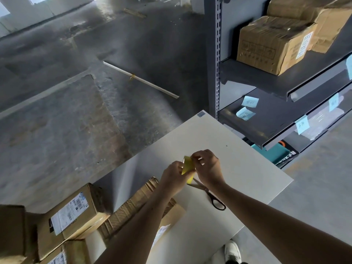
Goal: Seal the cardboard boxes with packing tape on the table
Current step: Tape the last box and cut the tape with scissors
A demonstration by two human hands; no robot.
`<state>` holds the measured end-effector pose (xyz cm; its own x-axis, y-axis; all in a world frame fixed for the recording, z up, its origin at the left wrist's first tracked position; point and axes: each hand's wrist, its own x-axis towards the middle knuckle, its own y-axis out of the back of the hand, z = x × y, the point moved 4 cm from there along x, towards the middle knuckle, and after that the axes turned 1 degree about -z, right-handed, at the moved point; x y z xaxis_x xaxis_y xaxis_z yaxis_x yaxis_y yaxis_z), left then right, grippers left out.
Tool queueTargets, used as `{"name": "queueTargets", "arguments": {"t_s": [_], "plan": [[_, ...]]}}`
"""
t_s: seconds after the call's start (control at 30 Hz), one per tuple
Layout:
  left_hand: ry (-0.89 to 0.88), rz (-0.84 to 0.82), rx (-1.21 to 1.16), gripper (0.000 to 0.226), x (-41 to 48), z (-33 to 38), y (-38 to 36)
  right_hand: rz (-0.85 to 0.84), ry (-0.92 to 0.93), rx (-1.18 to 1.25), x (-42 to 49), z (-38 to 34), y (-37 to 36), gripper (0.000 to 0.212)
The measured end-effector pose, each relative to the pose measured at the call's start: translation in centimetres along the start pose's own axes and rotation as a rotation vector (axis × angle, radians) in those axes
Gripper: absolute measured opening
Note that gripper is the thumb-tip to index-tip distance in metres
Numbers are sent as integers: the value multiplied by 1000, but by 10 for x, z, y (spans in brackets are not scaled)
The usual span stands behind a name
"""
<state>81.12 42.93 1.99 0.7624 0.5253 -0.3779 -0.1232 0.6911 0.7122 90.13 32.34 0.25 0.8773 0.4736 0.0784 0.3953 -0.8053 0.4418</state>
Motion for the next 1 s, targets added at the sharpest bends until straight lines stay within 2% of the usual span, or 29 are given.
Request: {"name": "queueTargets", "arguments": {"t_s": [0.03,0.27,0.33,0.43,0.5,0.63,0.87,1.0], "plan": [[-24,-7,30,29,1,2,-4,4,-10,-3,0,5,1,12],[-121,8,235,33,16,13,-26,-28,-37,-54,7,44,13,10],[-145,25,327,27,22,16,-34,-36,-47,-101,9,54,17,9],[-199,52,421,20,34,22,-50,-50,-82,-200,14,73,22,17],[-231,55,429,16,38,24,-58,-70,-97,-245,16,81,24,21],[-268,23,445,14,56,24,-77,-86,-177,-265,23,102,29,16],[-356,29,477,23,75,24,-96,-74,-203,-311,31,129,34,9],[-365,-24,512,27,81,20,-106,-115,-244,-305,32,140,30,11]]}}
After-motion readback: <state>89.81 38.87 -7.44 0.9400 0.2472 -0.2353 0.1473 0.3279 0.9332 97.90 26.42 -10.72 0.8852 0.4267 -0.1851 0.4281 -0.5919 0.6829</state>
